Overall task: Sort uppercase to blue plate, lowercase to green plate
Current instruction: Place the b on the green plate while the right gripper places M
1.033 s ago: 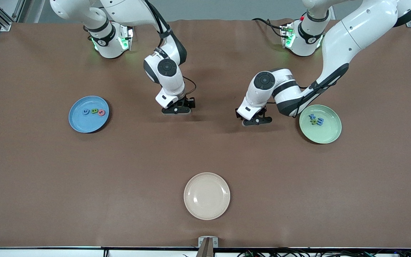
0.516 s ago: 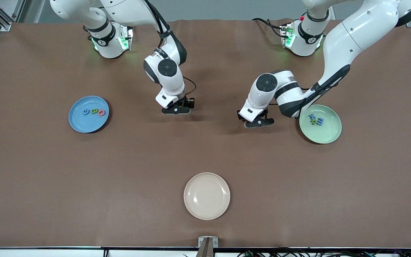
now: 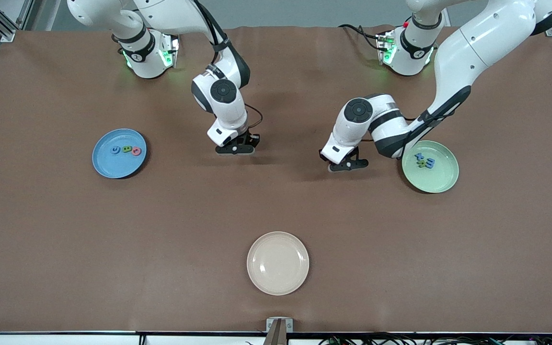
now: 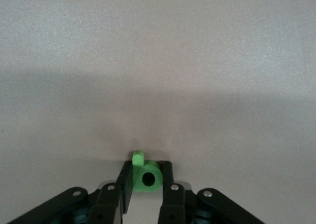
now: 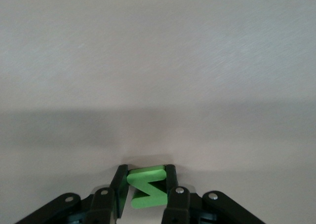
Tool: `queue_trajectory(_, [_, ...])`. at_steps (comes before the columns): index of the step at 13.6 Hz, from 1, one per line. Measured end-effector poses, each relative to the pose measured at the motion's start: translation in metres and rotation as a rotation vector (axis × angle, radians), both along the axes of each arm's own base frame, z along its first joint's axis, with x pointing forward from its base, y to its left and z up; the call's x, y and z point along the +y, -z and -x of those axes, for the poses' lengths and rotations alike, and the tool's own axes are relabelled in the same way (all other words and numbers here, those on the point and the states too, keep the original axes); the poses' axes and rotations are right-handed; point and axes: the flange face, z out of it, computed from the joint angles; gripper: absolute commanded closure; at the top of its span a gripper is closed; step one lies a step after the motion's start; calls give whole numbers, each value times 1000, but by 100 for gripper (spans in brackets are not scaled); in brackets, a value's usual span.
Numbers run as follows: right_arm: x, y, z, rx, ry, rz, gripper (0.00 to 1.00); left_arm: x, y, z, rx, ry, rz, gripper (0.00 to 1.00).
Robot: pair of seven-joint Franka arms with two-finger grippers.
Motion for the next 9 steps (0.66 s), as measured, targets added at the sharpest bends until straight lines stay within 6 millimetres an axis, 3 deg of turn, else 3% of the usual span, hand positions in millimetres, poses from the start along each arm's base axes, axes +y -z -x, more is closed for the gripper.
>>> queue_trajectory(2, [-30, -2, -22, 17, -37, 49, 100, 2, -1, -3, -5, -4, 1, 93])
queue_trajectory(4, [-73, -14, -49, 50, -103, 98, 100, 7, -7, -11, -20, -15, 7, 95])
queue_trajectory(6, [-128, -36, -78, 85, -176, 129, 100, 19, -26, -24, -37, -19, 17, 95])
queue_trajectory(9, [-220, -64, -104, 127, -278, 137, 100, 59, -55, -44, -31, 27, -30, 94])
